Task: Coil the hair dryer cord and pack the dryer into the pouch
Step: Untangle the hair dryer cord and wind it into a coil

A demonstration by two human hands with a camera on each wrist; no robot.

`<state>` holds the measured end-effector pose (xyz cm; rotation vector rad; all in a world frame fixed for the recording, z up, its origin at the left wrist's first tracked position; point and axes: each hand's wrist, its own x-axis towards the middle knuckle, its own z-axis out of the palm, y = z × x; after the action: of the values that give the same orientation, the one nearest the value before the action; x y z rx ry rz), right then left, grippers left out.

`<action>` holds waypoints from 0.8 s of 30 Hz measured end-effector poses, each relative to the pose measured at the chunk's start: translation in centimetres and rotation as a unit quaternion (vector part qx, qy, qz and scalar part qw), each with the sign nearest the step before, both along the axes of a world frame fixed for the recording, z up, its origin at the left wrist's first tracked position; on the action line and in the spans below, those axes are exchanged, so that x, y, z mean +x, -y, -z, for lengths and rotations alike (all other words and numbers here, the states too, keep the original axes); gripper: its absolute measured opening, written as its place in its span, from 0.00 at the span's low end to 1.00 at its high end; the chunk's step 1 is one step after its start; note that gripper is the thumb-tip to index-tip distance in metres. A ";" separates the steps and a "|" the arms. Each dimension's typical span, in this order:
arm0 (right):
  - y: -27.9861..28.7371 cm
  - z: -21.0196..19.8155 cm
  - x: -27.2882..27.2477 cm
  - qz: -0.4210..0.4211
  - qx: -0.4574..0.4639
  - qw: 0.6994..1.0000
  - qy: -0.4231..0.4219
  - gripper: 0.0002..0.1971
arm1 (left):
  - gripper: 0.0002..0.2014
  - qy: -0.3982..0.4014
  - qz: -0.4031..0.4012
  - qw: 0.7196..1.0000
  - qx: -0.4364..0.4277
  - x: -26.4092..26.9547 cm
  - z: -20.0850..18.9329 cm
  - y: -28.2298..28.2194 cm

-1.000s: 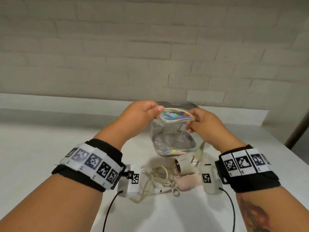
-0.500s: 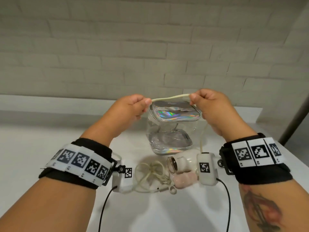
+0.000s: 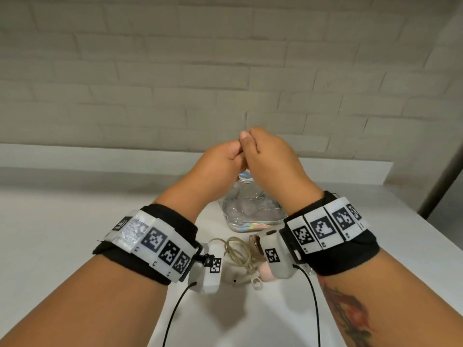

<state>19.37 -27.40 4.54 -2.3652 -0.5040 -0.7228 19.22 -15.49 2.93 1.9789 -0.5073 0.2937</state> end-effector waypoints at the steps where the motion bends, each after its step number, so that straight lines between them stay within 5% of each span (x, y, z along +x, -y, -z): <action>1: 0.1 -0.2 0.1 0.014 0.011 1.000 0.006 0.17 | 0.14 0.006 0.006 1.000 0.005 -0.1 -0.1 -0.1; 8: 3.8 -0.4 1.8 0.118 0.114 0.986 0.001 0.13 | 0.15 0.037 -0.017 0.996 0.080 -0.5 0.5 -2.8; 16: 8.4 1.7 3.2 0.212 0.151 0.966 -0.009 0.12 | 0.14 -0.027 -0.042 0.998 -0.033 -0.1 2.5 -4.7; 20: 6.9 2.7 3.0 0.191 0.039 0.981 -0.008 0.15 | 0.16 -0.031 -0.053 0.998 -0.033 0.5 2.3 -3.7; 24: 2.2 2.9 1.6 0.082 -0.009 0.997 -0.013 0.20 | 0.15 0.012 -0.044 0.998 0.036 0.6 1.4 -1.3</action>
<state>20.95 -29.63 1.61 -2.4510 -0.3090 -0.7614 19.81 -14.16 1.49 2.0733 -0.4537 0.3588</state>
